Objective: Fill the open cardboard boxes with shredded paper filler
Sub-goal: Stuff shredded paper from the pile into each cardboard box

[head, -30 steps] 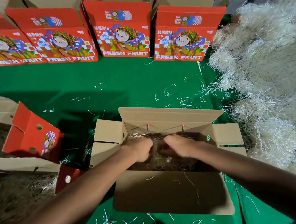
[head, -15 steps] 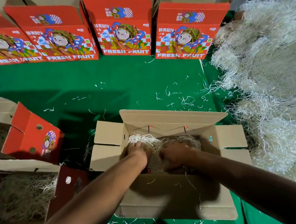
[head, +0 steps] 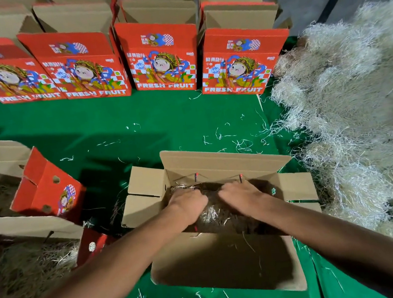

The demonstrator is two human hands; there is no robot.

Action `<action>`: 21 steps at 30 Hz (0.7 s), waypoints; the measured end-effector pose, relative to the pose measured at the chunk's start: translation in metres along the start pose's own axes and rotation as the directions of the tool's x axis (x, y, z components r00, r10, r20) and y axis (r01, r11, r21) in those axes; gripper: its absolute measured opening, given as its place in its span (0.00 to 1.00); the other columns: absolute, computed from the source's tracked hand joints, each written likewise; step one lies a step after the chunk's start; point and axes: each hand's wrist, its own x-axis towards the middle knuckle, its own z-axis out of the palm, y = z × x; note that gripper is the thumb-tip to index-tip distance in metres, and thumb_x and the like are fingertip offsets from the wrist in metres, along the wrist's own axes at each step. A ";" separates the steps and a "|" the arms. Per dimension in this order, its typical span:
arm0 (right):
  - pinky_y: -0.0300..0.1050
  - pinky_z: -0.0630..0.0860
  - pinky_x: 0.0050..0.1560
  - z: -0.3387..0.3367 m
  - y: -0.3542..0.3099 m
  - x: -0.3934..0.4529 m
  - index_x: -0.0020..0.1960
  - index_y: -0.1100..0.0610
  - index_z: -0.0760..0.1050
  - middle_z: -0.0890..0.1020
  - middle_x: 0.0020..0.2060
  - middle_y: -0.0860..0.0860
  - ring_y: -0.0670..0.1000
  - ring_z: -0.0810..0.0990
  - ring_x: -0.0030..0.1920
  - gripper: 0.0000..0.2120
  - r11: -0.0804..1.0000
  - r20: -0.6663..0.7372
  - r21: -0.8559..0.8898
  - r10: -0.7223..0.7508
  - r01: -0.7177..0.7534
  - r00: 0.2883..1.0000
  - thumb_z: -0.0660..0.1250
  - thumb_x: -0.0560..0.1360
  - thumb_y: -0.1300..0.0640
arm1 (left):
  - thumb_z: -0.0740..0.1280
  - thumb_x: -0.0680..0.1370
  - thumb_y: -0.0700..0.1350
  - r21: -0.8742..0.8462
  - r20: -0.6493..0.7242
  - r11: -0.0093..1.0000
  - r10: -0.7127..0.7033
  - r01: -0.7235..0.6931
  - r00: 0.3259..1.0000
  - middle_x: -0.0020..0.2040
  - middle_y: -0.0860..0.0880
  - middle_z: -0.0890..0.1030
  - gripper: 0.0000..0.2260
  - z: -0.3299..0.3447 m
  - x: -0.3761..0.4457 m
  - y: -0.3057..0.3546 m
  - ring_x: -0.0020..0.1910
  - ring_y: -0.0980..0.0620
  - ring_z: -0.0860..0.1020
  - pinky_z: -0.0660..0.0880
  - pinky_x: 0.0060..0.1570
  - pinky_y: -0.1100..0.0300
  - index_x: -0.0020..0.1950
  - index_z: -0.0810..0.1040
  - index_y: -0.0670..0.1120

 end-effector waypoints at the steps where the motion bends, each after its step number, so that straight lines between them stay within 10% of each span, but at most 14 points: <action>1: 0.42 0.77 0.55 0.001 0.000 0.000 0.58 0.58 0.77 0.80 0.50 0.53 0.54 0.80 0.53 0.10 0.998 0.015 0.021 0.051 -0.052 0.999 0.66 0.78 0.63 | 0.70 0.77 0.41 0.013 0.007 1.000 -0.008 0.008 1.000 0.61 0.45 0.79 0.14 0.001 0.002 0.001 0.64 0.44 0.75 0.71 0.67 0.45 0.62 0.79 0.46; 4: 0.34 0.72 0.35 0.015 0.003 -0.002 0.51 0.65 0.75 0.76 0.41 0.52 0.52 0.80 0.46 0.10 0.988 0.111 -0.105 0.122 -0.110 0.986 0.57 0.84 0.61 | 0.70 0.77 0.43 0.067 0.122 0.994 -0.093 0.085 0.988 0.70 0.45 0.74 0.18 0.007 0.012 -0.006 0.72 0.45 0.68 0.61 0.74 0.46 0.67 0.77 0.46; 9: 0.58 0.71 0.68 0.037 0.009 -0.005 0.74 0.62 0.66 0.71 0.70 0.62 0.62 0.71 0.70 0.22 0.970 0.143 -0.218 0.142 -0.109 0.979 0.60 0.82 0.56 | 0.68 0.76 0.35 0.008 0.242 0.996 -0.092 0.093 0.966 0.74 0.40 0.65 0.29 0.020 0.022 -0.011 0.74 0.41 0.62 0.62 0.73 0.46 0.76 0.62 0.42; 14: 0.63 0.67 0.70 0.038 0.011 -0.004 0.78 0.65 0.52 0.62 0.74 0.67 0.66 0.64 0.73 0.35 0.988 0.206 -0.114 0.130 -0.108 0.970 0.64 0.80 0.51 | 0.66 0.72 0.28 -0.057 0.309 0.991 -0.102 0.125 0.945 0.78 0.37 0.54 0.42 0.018 0.017 -0.009 0.76 0.38 0.54 0.60 0.73 0.39 0.80 0.48 0.47; 21: 0.51 0.78 0.60 0.005 0.011 0.003 0.63 0.60 0.76 0.81 0.58 0.58 0.57 0.81 0.57 0.15 0.994 0.164 0.004 0.104 -0.107 0.981 0.66 0.77 0.68 | 0.68 0.77 0.37 -0.047 0.011 0.999 -0.019 0.020 1.000 0.51 0.46 0.82 0.08 -0.009 0.009 -0.004 0.50 0.47 0.80 0.78 0.52 0.51 0.55 0.80 0.45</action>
